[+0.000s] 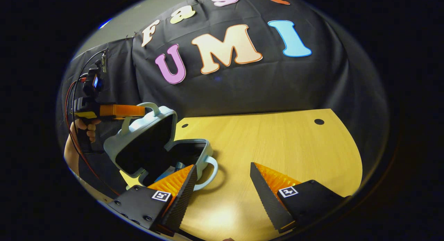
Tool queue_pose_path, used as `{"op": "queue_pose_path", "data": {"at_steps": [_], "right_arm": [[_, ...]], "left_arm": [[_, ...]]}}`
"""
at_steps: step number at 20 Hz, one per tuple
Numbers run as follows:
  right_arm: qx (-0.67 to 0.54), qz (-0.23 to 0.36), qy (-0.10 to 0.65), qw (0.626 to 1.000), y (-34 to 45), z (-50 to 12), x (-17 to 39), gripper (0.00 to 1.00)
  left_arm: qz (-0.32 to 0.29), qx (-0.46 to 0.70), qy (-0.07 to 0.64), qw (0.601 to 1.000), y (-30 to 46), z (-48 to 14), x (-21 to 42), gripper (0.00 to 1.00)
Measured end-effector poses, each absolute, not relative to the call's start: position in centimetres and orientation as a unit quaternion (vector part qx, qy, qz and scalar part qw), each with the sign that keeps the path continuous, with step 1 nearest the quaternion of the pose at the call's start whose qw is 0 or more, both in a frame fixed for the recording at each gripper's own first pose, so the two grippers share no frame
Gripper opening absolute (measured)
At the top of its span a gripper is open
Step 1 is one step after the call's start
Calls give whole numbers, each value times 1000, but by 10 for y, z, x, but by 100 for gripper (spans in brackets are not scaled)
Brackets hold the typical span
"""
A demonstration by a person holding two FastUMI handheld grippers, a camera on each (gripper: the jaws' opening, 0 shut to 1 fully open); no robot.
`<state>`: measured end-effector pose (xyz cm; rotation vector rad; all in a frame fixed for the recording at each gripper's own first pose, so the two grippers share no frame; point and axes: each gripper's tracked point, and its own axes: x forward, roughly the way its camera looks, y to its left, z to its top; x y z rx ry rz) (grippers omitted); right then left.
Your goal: First open the suitcase, pack the skin care products into it, and then close the suitcase.
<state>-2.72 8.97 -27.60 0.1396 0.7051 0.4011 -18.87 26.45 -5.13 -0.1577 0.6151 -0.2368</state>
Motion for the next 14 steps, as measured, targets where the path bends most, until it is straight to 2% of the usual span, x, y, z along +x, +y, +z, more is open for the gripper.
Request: {"op": "queue_pose_path", "data": {"at_steps": [7, 13, 14], "right_arm": [[71, 170, 340, 922, 49, -271, -34, 97], [88, 183, 337, 919, 30, -272, -38, 97], [87, 187, 335, 919, 26, -271, -37, 97]], "left_arm": [[-149, -63, 361, 918, 206, -115, -201, 0], [-122, -8, 398, 909, 179, -162, -212, 0], [-117, -7, 400, 909, 173, -165, -217, 3]]}}
